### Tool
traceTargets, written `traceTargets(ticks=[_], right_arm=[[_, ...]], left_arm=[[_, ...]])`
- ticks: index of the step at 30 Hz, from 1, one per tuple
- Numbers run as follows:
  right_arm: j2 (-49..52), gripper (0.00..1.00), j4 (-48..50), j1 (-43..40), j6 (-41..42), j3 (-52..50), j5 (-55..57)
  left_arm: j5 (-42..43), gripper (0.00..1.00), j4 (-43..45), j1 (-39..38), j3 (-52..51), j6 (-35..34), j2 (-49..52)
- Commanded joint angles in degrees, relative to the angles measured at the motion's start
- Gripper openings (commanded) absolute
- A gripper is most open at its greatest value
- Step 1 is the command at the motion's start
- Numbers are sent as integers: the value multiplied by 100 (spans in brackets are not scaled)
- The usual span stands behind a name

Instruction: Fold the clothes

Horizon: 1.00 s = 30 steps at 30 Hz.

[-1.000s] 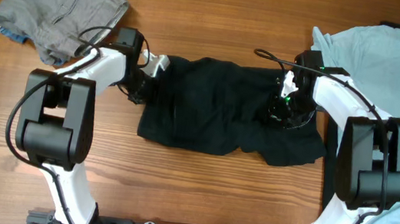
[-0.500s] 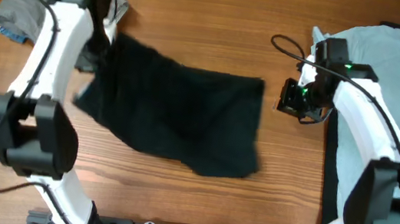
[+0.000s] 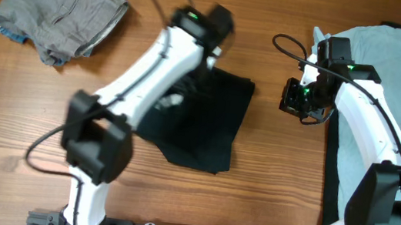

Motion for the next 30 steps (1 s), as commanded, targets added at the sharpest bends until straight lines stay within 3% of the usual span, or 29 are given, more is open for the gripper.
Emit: traceTargets(ticks=[1, 2, 4, 5, 7, 9, 12, 17, 18, 19, 21, 22, 25, 30], right_arm=[[-20, 6, -24, 7, -31, 68, 103], [-20, 6, -26, 7, -4, 68, 103], [-20, 12, -31, 7, 92, 68, 101], [-20, 23, -39, 7, 92, 68, 101], [-20, 41, -55, 9, 76, 68, 103], [-20, 49, -66, 9, 76, 68, 101], [-20, 51, -70, 9, 66, 68, 87], [-22, 50, 37, 210, -2035, 68, -2142], [-20, 49, 59, 367, -2144, 68, -2192], [4, 45, 275, 835, -2135, 11, -1670], [72, 44, 597, 1139, -1751, -79, -1016], [122, 40, 824, 1285, -1554, -133, -763], [400, 12, 1545, 1576, -1578, -260, -706], [1379, 4, 1606, 1473, -1082, -297, -4]], left_arm=[[179, 9, 118, -614, 20, -289, 461], [179, 29, 142, -756, 20, -376, 597], [146, 88, 162, -929, 20, -459, 748], [48, 100, 205, -957, 22, -457, 761], [-103, 100, 94, -887, 181, -461, 715], [-103, 100, -245, -684, 588, -459, 660], [-212, 100, -796, -315, 1272, -435, 522], [-387, 100, -857, 680, 1735, -431, 164], [-299, 94, -859, 876, 1735, -380, 162], [636, 29, -883, 1473, 1661, -13, 240], [1325, 8, -852, 1729, 1513, 249, 308], [1550, 4, -833, 1797, 1427, 367, 326], [2238, 4, -723, 1919, 802, 957, 330], [2269, 4, -249, 1775, -605, 1071, 330]])
